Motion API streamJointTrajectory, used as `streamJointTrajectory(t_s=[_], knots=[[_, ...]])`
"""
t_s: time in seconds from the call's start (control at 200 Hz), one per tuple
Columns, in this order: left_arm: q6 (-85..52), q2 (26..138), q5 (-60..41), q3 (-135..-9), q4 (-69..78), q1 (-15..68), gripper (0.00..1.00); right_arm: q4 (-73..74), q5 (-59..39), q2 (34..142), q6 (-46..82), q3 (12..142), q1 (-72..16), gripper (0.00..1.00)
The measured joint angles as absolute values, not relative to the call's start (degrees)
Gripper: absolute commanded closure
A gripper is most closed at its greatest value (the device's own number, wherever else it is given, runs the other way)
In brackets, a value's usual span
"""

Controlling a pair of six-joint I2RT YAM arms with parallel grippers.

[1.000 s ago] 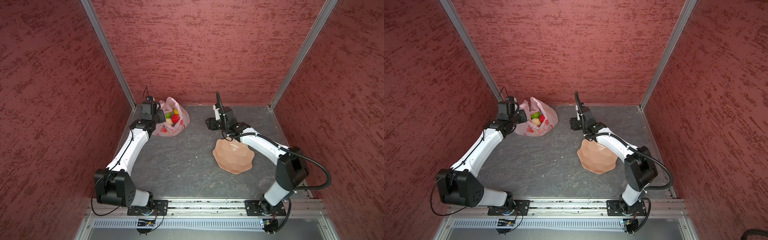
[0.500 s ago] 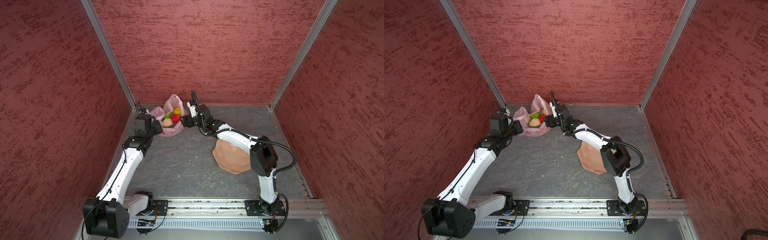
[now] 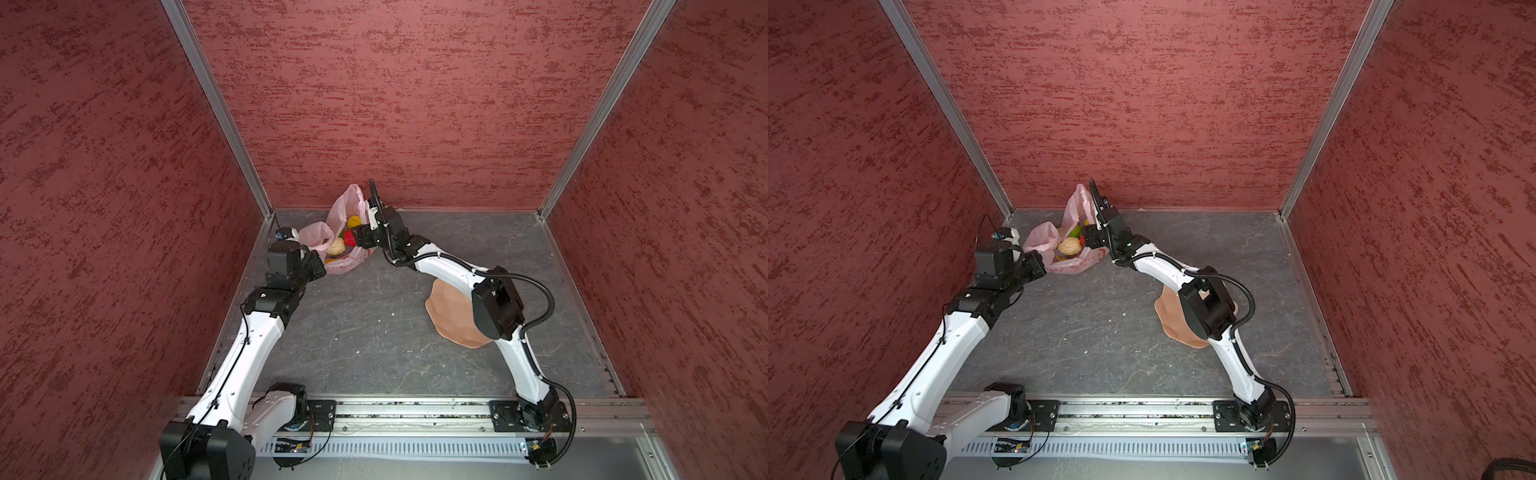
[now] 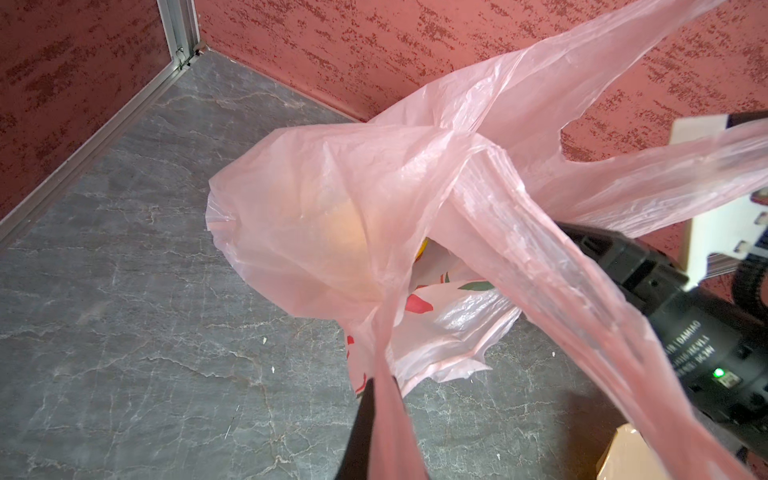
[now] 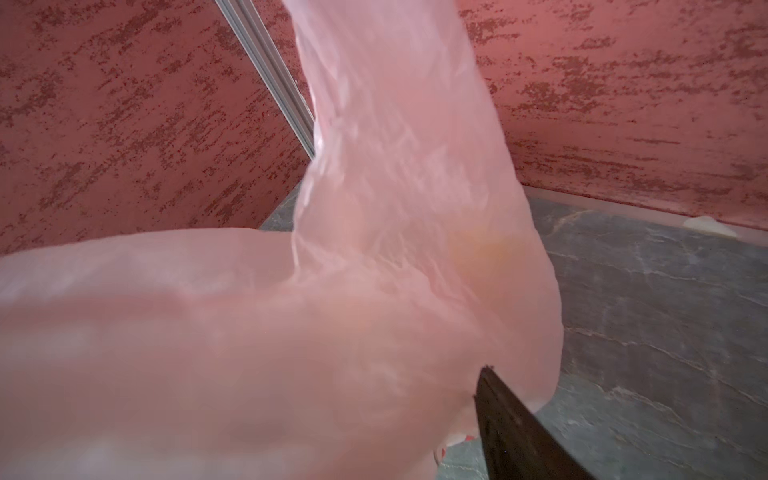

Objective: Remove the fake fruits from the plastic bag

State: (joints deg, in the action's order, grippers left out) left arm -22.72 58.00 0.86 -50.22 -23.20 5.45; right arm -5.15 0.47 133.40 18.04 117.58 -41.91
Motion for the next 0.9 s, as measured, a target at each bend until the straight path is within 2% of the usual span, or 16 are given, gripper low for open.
streamJointTrajectory(t_s=[0.07,0.24,0.361,0.546,0.902], knots=[[-23.1,57.2,0.6,-49.6,-23.2,5.5,1.0,-6.2,0.6,136.2,18.2,122.2,-41.8,0.4],[-23.7,54.8,0.5,-48.9,-23.7,5.4,1.0,-8.6,0.4,139.5,18.5,128.6,-41.8,0.73],[-24.0,53.0,0.8,-48.9,-24.3,5.4,1.0,-9.8,0.2,139.5,18.4,129.0,-41.8,0.87],[-25.1,49.9,1.6,-48.9,-26.7,5.4,1.0,-10.3,-0.9,135.9,18.2,122.0,-41.9,0.92],[-29.4,41.9,1.8,-49.1,-37.8,8.6,1.0,-6.4,-1.4,112.5,18.0,90.9,-45.3,0.93]])
